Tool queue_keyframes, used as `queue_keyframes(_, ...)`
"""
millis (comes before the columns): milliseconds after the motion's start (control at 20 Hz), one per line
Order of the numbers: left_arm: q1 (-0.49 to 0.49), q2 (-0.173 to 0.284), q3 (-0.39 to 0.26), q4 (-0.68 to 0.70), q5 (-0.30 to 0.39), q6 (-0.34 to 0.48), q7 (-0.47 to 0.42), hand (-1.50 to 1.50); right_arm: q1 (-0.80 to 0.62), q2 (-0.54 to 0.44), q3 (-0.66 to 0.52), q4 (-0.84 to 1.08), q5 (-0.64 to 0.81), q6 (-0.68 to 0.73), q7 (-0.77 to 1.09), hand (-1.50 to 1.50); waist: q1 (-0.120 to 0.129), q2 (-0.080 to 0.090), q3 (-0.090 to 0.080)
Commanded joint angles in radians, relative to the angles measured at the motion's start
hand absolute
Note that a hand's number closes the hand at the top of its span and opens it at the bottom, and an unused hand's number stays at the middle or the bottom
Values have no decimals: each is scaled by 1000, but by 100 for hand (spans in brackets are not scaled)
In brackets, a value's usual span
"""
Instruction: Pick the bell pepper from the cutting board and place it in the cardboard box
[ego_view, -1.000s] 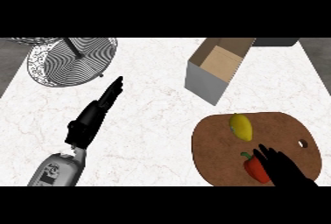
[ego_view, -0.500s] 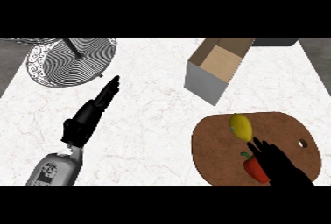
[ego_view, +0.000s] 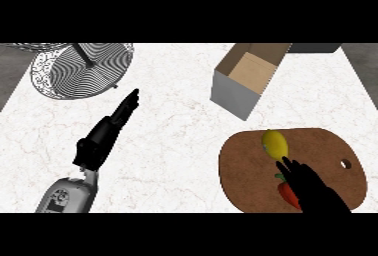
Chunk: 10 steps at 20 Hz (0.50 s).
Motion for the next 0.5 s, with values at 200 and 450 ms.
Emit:
queue_keyframes(200, -64, -17, 59, 25, -8, -33, 35, 0, -53, 43, -61, 171, 20, -8, -97, -150, -1, 1, 0)
queue_keyframes(450, 16, -73, 8, 46, -86, 6, -42, 0, -17, 73, -40, 193, 82, -31, -97, -150, -1, 0, 0)
